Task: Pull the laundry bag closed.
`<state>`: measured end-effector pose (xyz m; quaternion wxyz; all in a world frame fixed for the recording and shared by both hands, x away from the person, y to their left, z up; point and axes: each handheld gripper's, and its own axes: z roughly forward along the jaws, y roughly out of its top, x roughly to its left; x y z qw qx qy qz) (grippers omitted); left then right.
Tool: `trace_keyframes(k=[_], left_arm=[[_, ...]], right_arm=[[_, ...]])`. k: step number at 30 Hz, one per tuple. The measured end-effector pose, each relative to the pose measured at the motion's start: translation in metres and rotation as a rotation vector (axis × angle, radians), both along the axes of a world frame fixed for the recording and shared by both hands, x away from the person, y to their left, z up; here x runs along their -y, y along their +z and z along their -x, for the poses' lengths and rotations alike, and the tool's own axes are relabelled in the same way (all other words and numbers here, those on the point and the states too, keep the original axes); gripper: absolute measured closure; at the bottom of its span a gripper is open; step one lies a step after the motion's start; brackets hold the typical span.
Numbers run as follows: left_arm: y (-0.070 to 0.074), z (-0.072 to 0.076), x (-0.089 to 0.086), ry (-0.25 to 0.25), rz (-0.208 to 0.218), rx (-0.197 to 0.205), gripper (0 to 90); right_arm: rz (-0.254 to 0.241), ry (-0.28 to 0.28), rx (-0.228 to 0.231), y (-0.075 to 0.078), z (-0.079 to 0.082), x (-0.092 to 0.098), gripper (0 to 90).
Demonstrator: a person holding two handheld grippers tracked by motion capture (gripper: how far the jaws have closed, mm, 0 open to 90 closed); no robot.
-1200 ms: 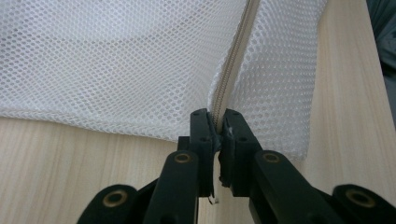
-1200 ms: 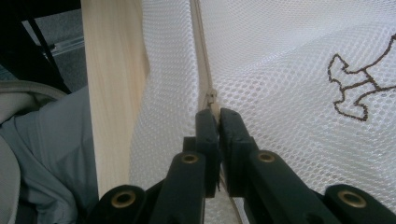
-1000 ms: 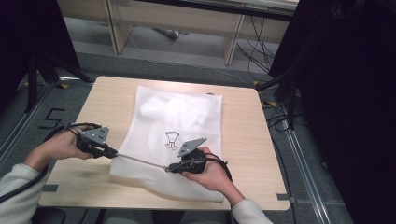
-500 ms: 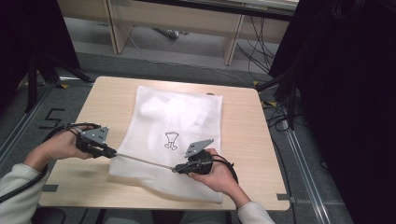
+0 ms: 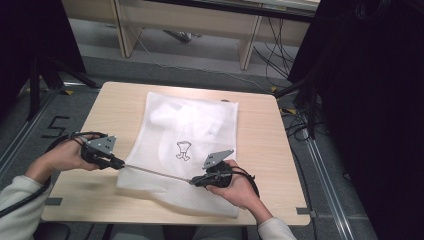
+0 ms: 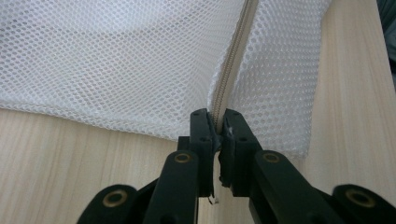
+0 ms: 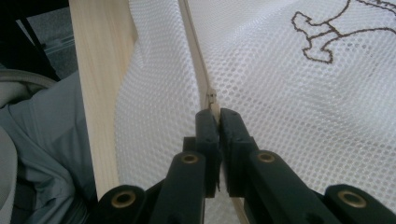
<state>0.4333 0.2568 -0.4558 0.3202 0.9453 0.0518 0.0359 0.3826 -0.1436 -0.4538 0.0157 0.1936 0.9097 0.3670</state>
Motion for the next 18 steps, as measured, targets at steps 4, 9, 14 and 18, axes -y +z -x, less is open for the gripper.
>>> trace_keyframes(k=[4,9,14,18], left_arm=[[0.0,0.0,0.0,0.0,0.0,0.0,83.2],[-0.001,0.0,-0.001,0.013,0.008,-0.008,83.2],[-0.001,0.0,0.0,0.014,0.01,-0.008,83.2],[-0.001,0.0,0.0,0.008,0.009,-0.001,83.2]], right_arm=[[0.005,-0.017,-0.008,0.0,0.001,0.004,88.0],[0.005,-0.021,-0.013,0.001,0.001,0.009,88.0],[0.014,-0.034,-0.015,0.0,0.001,0.017,88.0],[0.004,-0.037,-0.02,-0.002,0.002,0.02,87.9]])
